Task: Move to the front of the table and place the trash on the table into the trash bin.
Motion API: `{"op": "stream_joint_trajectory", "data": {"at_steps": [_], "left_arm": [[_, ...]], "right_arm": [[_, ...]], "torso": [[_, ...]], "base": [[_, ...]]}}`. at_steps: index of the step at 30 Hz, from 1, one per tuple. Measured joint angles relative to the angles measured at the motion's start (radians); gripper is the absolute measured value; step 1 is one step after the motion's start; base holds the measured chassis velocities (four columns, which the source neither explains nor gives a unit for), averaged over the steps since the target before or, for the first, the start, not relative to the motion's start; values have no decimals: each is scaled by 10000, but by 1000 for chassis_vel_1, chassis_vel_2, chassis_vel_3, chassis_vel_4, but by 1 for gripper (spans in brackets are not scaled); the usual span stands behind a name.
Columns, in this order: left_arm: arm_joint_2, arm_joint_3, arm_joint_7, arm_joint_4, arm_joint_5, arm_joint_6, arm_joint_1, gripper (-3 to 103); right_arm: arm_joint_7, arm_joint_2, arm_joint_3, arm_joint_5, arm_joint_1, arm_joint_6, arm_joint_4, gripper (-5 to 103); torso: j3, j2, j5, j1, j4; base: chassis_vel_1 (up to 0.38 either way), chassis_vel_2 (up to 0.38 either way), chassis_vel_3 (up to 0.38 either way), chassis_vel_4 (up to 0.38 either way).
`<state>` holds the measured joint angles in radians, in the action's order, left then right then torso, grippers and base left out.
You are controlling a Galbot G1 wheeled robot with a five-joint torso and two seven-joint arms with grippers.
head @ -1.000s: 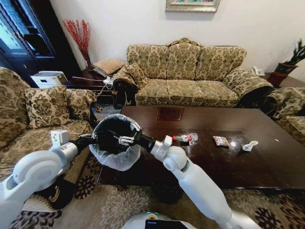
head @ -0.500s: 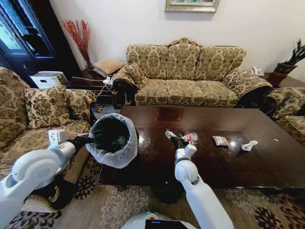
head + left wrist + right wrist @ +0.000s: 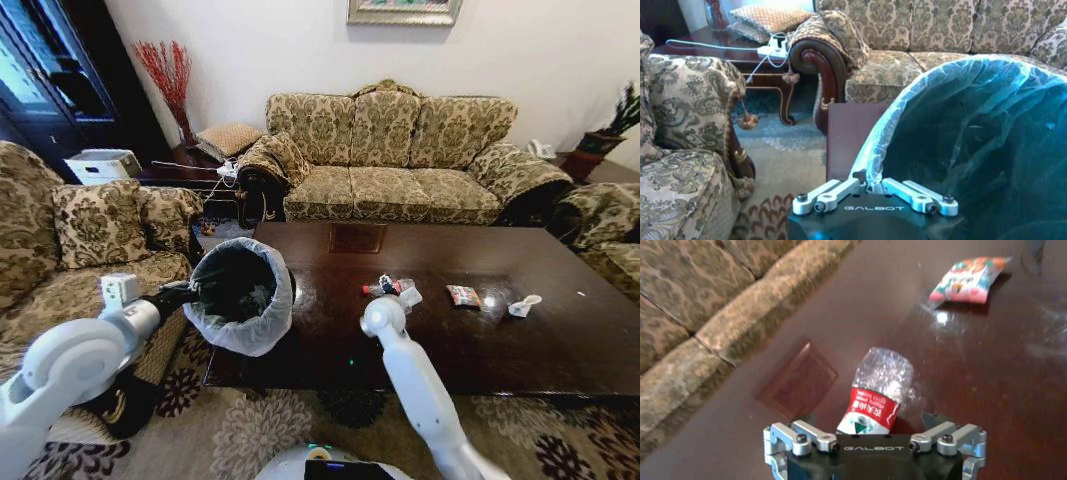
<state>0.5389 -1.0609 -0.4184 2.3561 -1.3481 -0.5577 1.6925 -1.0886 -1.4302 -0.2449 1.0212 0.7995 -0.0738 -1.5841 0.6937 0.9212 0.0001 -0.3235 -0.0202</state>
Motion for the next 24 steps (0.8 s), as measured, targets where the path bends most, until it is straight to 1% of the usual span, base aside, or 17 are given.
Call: {"op": "stream_joint_trajectory", "data": {"at_steps": [2, 4, 9, 15, 16, 17, 18, 20, 21, 23, 24], "left_arm": [[7, 30, 8, -32, 31, 12, -3, 0], [12, 116, 17, -80, 63, 25, -41, 0], [-40, 182, 35, -156, 67, 55, -118, 0], [-59, 214, 53, -247, 72, 138, -146, 0], [-58, 248, 55, -266, 91, 228, -160, 0], [-59, 279, 54, -286, 118, 292, -201, 0], [-59, 285, 54, -294, 124, 311, -217, 0], [-60, 287, 54, -303, 129, 328, -226, 0], [-59, 287, 54, -307, 132, 331, -224, 0], [-53, 284, 54, -308, 134, 332, -209, 0], [-43, 274, 53, -308, 137, 332, -184, 0]], "right_arm": [[116, -13, -28, 119, -150, -19, 310, 100], [316, -3, -13, 610, -494, -20, 873, 100], [587, -96, 1, 777, -887, 92, 1485, 100], [831, -81, 21, 948, -972, 182, 1730, 99], [854, -81, 25, 978, -980, 193, 1789, 89], [896, -84, 35, 983, -986, 237, 1898, 89], [934, -88, 39, 983, -985, 257, 1953, 78], [995, -89, 45, 981, -983, 285, 2026, 78], [1052, -86, 49, 977, -970, 310, 2085, 67], [1080, -76, 55, 954, -959, 331, 2115, 67], [1095, -61, 58, 886, -946, 350, 2130, 56]], "torso": [[0, 0, 0, 0, -1], [0, 0, -2, 1, -3], [0, 0, 0, 0, -1], [0, 0, -1, 1, -2], [0, 0, -1, 1, -2], [0, 0, -1, 1, -1], [0, 0, -1, 1, -1], [0, 0, 0, 1, -1], [0, 0, -1, 0, -1], [0, 0, -1, 0, -1], [0, 0, -1, 1, -1]], "base": [[0, 0, 0, 0], [0, 0, 0, 0], [0, 0, 0, 0], [0, 0, 0, 0], [0, 0, 0, 0], [0, 0, 0, 0], [0, 0, 0, 0], [0, 0, 0, 0], [0, 0, 0, 0], [0, 0, 0, 0], [0, 0, 0, 0]]}}
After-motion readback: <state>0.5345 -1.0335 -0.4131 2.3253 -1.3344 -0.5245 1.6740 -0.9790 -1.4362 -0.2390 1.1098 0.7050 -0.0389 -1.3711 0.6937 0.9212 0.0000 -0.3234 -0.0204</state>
